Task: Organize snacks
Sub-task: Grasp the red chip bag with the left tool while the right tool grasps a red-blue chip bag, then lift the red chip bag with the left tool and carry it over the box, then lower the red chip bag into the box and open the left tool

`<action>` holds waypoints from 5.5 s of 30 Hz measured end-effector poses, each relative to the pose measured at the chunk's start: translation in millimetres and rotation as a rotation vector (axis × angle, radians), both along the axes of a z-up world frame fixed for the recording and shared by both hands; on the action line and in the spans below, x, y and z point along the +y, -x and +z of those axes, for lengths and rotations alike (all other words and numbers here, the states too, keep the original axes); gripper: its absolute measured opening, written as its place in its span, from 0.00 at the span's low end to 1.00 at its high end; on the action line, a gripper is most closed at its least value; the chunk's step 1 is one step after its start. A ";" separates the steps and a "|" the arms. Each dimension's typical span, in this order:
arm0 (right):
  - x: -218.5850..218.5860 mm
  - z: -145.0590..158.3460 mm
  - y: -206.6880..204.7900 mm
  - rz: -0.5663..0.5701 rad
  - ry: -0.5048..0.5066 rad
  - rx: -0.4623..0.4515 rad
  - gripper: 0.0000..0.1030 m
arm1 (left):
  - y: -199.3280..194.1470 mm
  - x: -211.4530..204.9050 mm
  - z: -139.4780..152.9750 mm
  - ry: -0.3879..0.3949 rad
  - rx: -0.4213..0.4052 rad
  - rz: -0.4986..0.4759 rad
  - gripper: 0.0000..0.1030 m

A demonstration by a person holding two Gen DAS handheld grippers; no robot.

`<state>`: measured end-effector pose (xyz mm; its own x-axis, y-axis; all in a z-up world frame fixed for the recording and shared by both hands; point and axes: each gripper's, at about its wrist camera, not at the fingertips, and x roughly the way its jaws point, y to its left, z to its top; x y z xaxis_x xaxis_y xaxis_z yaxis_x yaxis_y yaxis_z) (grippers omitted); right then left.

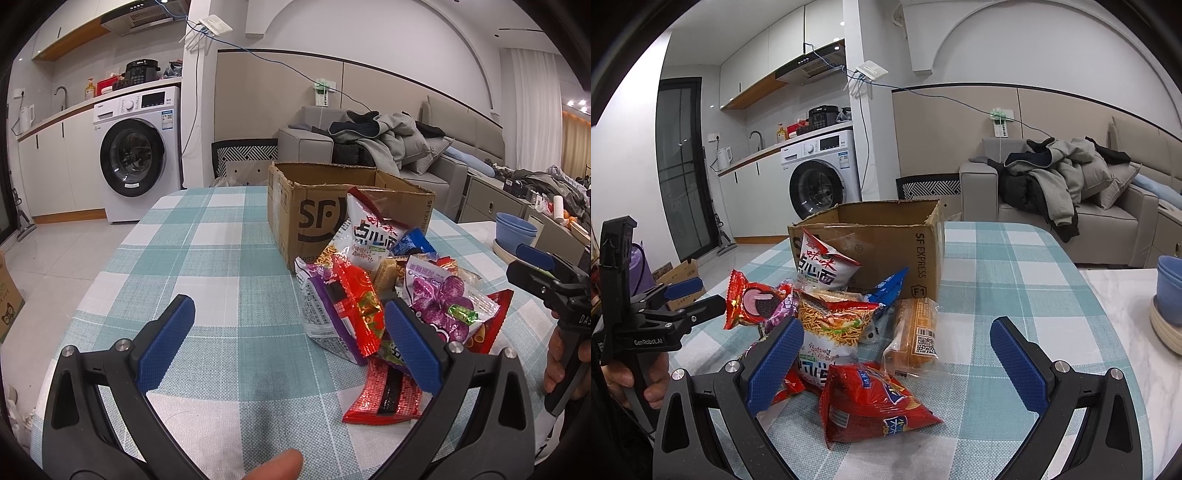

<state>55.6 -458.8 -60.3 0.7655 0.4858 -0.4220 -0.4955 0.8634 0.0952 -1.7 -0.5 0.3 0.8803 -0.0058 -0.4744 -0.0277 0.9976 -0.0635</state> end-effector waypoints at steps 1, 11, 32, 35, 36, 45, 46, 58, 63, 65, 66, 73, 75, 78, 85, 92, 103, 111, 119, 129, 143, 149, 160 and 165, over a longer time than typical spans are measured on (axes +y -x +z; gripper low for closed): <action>0.7 0.7 -0.1 0.000 0.001 0.003 1.00 | -0.3 -1.0 -0.1 -0.003 0.001 -0.001 0.99; 4.0 0.4 -3.5 0.006 0.020 0.037 1.00 | -3.6 -2.6 -1.8 -0.006 0.015 -0.012 0.99; 27.5 -33.5 -25.1 0.080 0.146 0.358 0.94 | -46.7 -11.8 -7.6 0.064 0.155 -0.135 0.86; 29.8 -38.0 -26.9 0.095 0.145 0.380 0.91 | -57.4 -10.1 -11.9 0.102 0.190 -0.157 0.73; 31.0 -39.6 -27.5 0.100 0.146 0.385 0.89 | -60.3 -9.0 -13.0 0.120 0.198 -0.168 0.68; 38.2 -46.9 -32.5 0.120 0.156 0.414 0.66 | -68.1 -7.9 -20.0 0.171 0.226 -0.195 0.38; 38.7 -46.6 -31.7 0.122 0.165 0.405 0.63 | -67.8 -7.2 -20.1 0.178 0.225 -0.196 0.37; 25.8 -28.3 -2.1 0.140 0.129 0.332 0.52 | -47.3 -7.2 -5.1 0.151 0.177 -0.197 0.29; 20.1 -6.1 12.9 0.142 0.097 0.278 0.52 | -36.5 -6.6 5.7 0.144 0.146 -0.196 0.26; 18.9 1.0 15.0 0.137 0.093 0.252 0.52 | -33.1 -5.5 8.7 0.146 0.136 -0.191 0.24; 18.3 6.0 15.7 0.134 0.087 0.241 0.52 | -32.1 -4.5 10.0 0.146 0.133 -0.190 0.24; 15.2 25.0 16.7 0.114 0.063 0.189 0.52 | -21.3 0.9 22.2 0.149 0.102 -0.191 0.23; 14.1 28.9 16.5 0.108 0.057 0.182 0.52 | -18.0 1.4 27.0 0.150 0.093 -0.194 0.23; 13.6 36.5 14.6 0.099 0.047 0.166 0.52 | -13.7 1.5 33.6 0.152 0.079 -0.193 0.23; 14.6 55.3 4.4 0.093 0.030 0.132 0.52 | -6.7 2.9 50.2 0.152 0.054 -0.182 0.23; 18.1 72.0 -9.0 0.075 0.029 0.102 0.52 | -9.3 8.2 70.8 0.152 0.027 -0.181 0.23; 21.8 92.5 -38.9 0.051 -0.007 0.083 0.52 | -26.6 6.4 99.8 0.137 0.023 -0.156 0.23; 30.8 101.4 -66.7 0.057 -0.012 0.086 0.52 | -47.8 9.2 113.6 0.145 0.018 -0.144 0.23; 40.5 101.7 -91.4 0.059 -0.009 0.084 0.52 | -81.2 8.7 126.4 0.140 0.009 -0.154 0.23; 52.9 95.3 -125.5 0.067 -0.001 0.094 0.52 | -125.0 2.9 128.9 0.131 0.004 -0.171 0.22; 66.8 78.0 -165.0 0.072 -0.001 0.135 0.52 | -168.7 8.9 126.1 0.168 0.009 -0.191 0.21; 67.8 75.4 -168.9 0.071 0.000 0.141 0.52 | -179.6 28.2 120.8 0.226 0.026 -0.198 0.21; 67.3 73.8 -173.6 0.062 -0.002 0.144 0.52 | -188.0 23.4 118.7 0.224 0.011 -0.214 0.20; 65.9 70.6 -182.1 0.052 -0.004 0.153 0.52 | -204.2 15.1 116.8 0.220 0.021 -0.228 0.20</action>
